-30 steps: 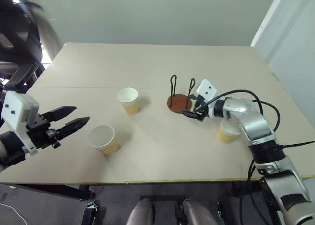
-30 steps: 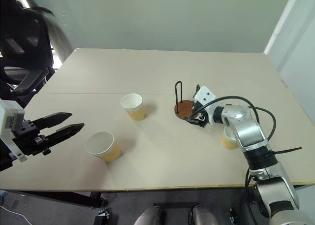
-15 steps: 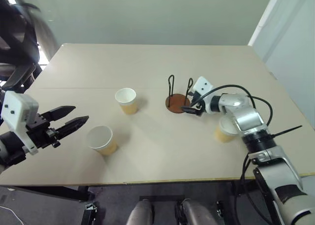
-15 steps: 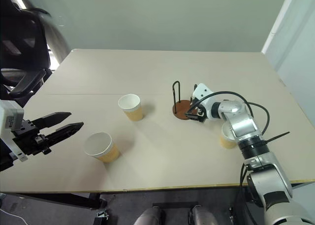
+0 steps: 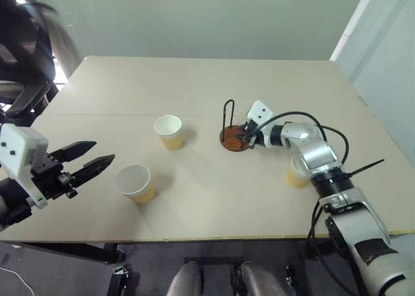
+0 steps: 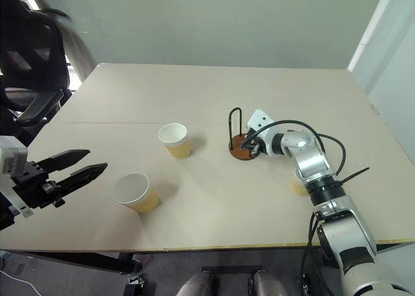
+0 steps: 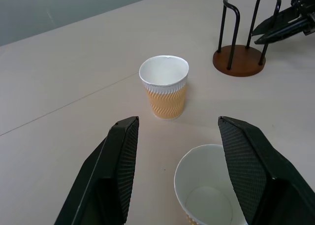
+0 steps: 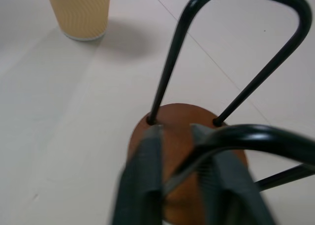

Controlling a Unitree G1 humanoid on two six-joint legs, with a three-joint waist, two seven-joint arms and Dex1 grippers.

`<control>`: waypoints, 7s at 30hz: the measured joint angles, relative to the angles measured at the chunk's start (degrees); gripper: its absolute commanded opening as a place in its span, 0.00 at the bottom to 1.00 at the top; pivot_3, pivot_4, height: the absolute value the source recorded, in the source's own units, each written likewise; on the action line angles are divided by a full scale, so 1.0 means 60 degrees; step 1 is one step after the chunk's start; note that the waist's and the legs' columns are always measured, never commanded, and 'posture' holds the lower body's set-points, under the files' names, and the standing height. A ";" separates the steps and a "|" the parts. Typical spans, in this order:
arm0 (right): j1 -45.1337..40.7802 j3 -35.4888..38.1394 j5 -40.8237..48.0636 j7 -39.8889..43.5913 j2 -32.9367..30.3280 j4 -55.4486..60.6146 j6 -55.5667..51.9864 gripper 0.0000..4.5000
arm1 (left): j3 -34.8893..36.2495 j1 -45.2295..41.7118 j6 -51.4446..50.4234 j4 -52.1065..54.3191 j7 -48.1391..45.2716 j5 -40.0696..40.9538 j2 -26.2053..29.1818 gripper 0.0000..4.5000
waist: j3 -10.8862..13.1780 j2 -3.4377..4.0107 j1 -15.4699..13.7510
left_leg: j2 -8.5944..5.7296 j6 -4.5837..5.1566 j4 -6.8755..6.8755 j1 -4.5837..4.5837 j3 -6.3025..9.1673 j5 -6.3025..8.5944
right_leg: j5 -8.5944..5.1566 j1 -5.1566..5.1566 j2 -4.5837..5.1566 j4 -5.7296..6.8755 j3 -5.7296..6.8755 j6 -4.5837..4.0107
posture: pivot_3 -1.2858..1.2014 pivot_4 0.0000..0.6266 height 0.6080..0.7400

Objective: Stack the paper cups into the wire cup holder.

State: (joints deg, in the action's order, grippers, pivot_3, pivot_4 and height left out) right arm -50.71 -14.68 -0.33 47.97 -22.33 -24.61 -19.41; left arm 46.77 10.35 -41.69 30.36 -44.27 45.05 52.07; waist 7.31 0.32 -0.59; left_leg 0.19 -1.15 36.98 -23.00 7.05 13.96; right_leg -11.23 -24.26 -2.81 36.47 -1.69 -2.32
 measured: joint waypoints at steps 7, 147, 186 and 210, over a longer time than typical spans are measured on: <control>-0.0035 0.0005 -0.0002 0.0210 0.0018 -0.0061 0.0108 0.00 | 0.0049 0.0000 -0.0001 0.0005 0.0019 0.0003 0.0001 0.61 | 0.0001 0.0001 -0.0002 | 0.0000 -0.0016 0.0000 -0.0001 0.0001 0.0010 | -0.0002 0.0000 0.0000 -0.0003 0.0002 -0.0003 | 0.52 0.24 1.00; 0.2723 0.0005 -0.1286 0.5729 -0.6230 0.3062 0.5105 1.00 | -0.1405 -0.1001 -0.0782 0.0370 -0.2779 0.0793 0.1822 0.61 | -0.0004 -0.0013 -0.0014 | -0.0001 0.0050 0.0021 0.0017 -0.0009 -0.0019 | -0.0017 0.0059 -0.0004 -0.0028 -0.0009 0.0059 | 0.52 0.24 1.00; -0.0991 0.0458 0.3156 0.6947 -0.4002 0.4750 0.1248 0.01 | -0.1173 -0.1027 -0.0709 -0.0008 -0.3219 0.0734 0.2010 0.61 | 0.0000 -0.0006 0.0146 | 0.0002 0.0049 0.0014 0.0024 -0.0011 -0.0029 | -0.0055 0.0051 -0.0008 -0.0024 -0.0006 -0.0008 | 0.52 0.24 1.00; -0.1318 -0.1043 0.2211 0.7359 -0.2943 0.4872 0.1795 0.01 | -0.0774 -0.0896 -0.0822 0.0482 -0.3026 0.1223 0.1800 0.61 | -0.0003 -0.0011 0.0043 | 0.0002 0.0026 0.0019 0.0022 -0.0001 0.0001 | -0.0061 0.0030 -0.0007 0.0044 0.0003 -0.0030 | 0.52 0.24 1.00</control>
State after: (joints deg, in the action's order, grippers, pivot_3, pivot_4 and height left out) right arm -58.62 -20.94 12.94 92.12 -39.98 4.62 -8.64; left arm 42.13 4.97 -46.63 33.26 -62.43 52.39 62.86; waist 7.29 0.25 -0.33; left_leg 0.20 -0.99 37.09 -22.87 7.04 13.97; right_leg -11.60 -24.08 -2.86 36.73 -1.68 -2.50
